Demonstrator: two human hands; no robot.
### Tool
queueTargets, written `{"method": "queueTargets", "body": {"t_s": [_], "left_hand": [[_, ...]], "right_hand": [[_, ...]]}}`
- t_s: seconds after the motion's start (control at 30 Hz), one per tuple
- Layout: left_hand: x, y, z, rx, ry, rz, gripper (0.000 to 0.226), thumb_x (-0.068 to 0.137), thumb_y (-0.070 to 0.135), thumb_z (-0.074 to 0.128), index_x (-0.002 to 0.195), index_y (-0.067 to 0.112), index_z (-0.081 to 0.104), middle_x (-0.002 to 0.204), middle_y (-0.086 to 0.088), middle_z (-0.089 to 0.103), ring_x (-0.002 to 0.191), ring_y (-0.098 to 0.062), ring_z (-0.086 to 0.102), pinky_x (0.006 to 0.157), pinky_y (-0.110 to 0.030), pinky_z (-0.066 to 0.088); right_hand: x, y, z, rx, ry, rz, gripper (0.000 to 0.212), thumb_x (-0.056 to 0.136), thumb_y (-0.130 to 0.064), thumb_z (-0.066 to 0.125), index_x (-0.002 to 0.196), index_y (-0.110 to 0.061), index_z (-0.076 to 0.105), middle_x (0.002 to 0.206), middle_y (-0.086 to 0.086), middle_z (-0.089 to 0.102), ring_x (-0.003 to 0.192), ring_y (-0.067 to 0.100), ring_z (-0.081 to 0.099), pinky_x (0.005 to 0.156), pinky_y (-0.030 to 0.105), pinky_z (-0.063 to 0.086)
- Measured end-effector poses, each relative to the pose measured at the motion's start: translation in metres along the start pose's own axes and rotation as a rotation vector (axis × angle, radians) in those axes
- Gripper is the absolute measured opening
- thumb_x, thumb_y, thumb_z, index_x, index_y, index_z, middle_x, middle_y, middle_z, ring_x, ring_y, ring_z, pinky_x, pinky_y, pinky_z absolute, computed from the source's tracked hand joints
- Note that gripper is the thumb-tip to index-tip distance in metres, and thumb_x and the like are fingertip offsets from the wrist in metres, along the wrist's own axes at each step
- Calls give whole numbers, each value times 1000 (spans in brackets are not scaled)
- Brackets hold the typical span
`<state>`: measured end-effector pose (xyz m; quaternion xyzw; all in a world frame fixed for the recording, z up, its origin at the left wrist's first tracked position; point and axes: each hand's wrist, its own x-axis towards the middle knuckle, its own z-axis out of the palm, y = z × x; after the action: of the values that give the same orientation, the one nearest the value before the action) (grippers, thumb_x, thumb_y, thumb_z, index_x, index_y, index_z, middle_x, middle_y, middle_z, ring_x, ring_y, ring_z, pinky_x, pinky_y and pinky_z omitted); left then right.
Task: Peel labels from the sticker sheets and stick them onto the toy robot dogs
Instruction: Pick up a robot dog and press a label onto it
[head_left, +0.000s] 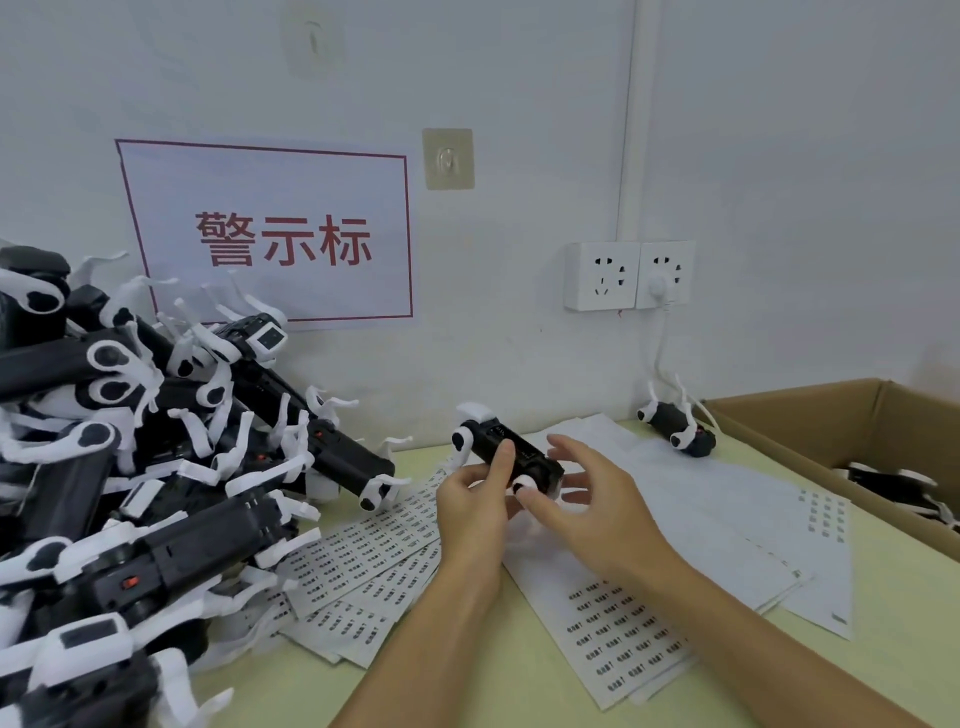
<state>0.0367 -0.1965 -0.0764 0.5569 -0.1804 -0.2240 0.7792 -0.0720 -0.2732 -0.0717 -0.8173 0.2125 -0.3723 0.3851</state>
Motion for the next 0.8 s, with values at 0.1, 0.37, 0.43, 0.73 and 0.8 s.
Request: {"method": "queueTargets", "body": {"t_s": [0.1, 0.37, 0.43, 0.73, 0.8], "left_hand": [[1, -1, 0, -29, 2, -49, 41, 86, 40, 77, 93, 0, 71, 81, -13, 78, 79, -28, 76, 74, -41, 62], [5, 0, 0, -135, 122, -72, 44, 81, 44, 79, 100, 14, 53, 98, -4, 59, 79, -15, 62, 67, -30, 56], [5, 1, -1, -81, 101, -46, 43, 82, 48, 77, 107, 23, 53, 110, 3, 58, 88, -13, 63, 74, -29, 54], [-6, 2, 3, 153, -196, 81, 10, 94, 29, 67, 92, 21, 74, 81, 4, 73, 74, -8, 68, 64, -15, 52], [-8, 1, 3, 178, -218, 96, 13, 92, 33, 69, 97, 21, 69, 82, 3, 70, 76, -10, 67, 70, -20, 52]], "right_hand": [[0, 2, 3, 1, -49, 45, 72, 75, -46, 82, 139, -30, 51, 123, -18, 60, 103, -7, 60, 85, 7, 46], [16, 23, -28, 517, 181, 258, 24, 95, -13, 62, 120, -14, 65, 101, 10, 71, 88, 24, 69, 79, 30, 48], [16, 31, -34, 679, 221, 330, 18, 95, -8, 58, 111, -10, 67, 97, 15, 68, 87, 30, 64, 72, 38, 47], [11, 30, -33, 664, 118, 219, 19, 99, -10, 52, 105, -9, 70, 97, 15, 64, 80, 25, 61, 74, 32, 51], [9, 28, -32, 564, 97, 188, 19, 101, -14, 52, 104, -19, 70, 100, 13, 67, 82, 28, 67, 77, 38, 55]]}}
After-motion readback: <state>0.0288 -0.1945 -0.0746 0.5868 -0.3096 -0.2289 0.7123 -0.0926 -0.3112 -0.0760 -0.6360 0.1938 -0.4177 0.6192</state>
